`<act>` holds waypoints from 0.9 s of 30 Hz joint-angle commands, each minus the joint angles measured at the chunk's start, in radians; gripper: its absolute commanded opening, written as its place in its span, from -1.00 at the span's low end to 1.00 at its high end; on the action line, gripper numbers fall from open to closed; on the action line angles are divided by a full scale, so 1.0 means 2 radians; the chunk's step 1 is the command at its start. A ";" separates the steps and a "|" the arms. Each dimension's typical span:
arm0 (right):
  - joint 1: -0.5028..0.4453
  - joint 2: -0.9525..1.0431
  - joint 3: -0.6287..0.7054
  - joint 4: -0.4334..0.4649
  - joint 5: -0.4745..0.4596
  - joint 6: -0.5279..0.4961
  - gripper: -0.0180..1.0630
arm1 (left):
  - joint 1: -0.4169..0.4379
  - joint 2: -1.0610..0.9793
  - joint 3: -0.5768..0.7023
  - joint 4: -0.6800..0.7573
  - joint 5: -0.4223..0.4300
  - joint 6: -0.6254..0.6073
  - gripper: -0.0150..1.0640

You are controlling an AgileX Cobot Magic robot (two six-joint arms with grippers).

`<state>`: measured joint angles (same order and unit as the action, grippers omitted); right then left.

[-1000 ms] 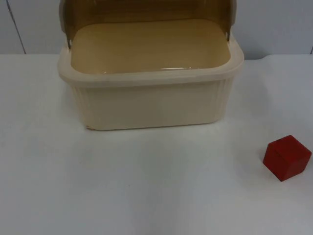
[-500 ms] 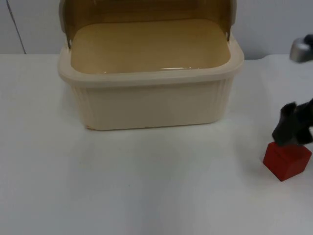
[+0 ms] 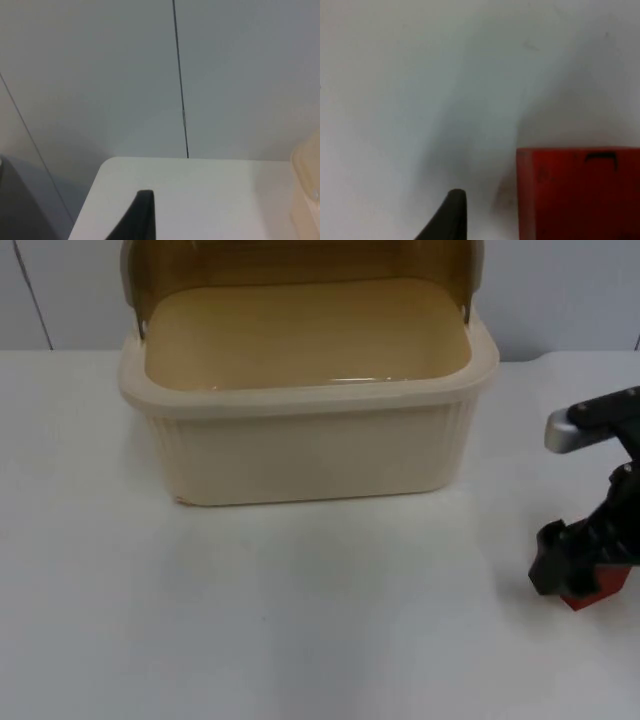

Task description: Open the box lid with the left hand, place the block into the box with the right hand, then close the box lid with the left hand.

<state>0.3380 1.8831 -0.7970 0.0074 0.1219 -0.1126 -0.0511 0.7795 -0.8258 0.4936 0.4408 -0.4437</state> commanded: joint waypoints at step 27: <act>-0.003 -0.175 -0.022 -0.004 0.113 0.032 -0.97 | 0.001 -0.001 0.002 0.020 -0.003 0.001 0.98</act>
<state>0.3380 1.6580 -0.8076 0.0074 0.2923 -0.0521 -0.0511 0.7795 -0.8258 0.5295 0.4389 -0.4417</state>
